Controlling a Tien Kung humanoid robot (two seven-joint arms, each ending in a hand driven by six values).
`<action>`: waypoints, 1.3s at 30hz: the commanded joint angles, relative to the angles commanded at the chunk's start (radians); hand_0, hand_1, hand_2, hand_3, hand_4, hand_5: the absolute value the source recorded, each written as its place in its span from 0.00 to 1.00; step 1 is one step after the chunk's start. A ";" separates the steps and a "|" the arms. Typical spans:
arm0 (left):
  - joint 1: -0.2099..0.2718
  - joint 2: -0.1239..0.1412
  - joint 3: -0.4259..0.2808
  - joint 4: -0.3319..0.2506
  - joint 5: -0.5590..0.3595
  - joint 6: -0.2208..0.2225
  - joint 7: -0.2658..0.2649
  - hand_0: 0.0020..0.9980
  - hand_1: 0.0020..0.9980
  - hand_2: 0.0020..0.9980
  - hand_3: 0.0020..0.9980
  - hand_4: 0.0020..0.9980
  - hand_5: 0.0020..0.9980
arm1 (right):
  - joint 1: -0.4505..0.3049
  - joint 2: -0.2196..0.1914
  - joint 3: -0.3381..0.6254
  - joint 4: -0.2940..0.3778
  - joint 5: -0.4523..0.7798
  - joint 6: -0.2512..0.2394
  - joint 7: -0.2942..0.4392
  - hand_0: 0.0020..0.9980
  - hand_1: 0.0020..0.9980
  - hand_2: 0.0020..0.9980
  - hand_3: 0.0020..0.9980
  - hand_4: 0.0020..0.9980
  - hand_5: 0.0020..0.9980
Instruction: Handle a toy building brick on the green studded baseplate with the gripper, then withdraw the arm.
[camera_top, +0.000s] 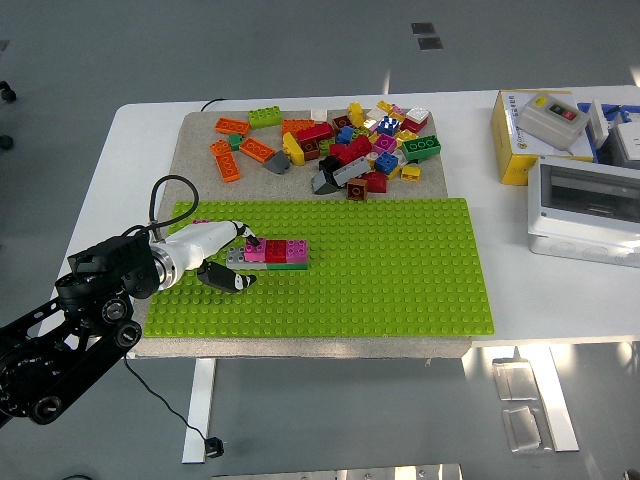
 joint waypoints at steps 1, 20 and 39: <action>0.001 0.000 0.000 0.000 0.000 0.000 0.000 0.99 1.00 1.00 0.77 0.73 0.32 | 0.000 0.000 0.000 0.000 -0.001 0.000 0.000 0.65 0.55 0.56 0.74 0.63 1.00; 0.013 -0.007 0.001 0.026 0.009 0.021 -0.020 0.98 1.00 1.00 0.76 0.73 0.32 | -0.001 0.002 0.003 0.001 -0.004 0.003 -0.001 0.65 0.55 0.56 0.74 0.63 1.00; 0.011 0.040 -0.082 -0.087 0.029 0.048 -0.048 0.99 1.00 1.00 0.71 0.71 0.31 | -0.002 -0.004 0.001 0.000 -0.002 0.003 0.001 0.65 0.55 0.56 0.74 0.63 1.00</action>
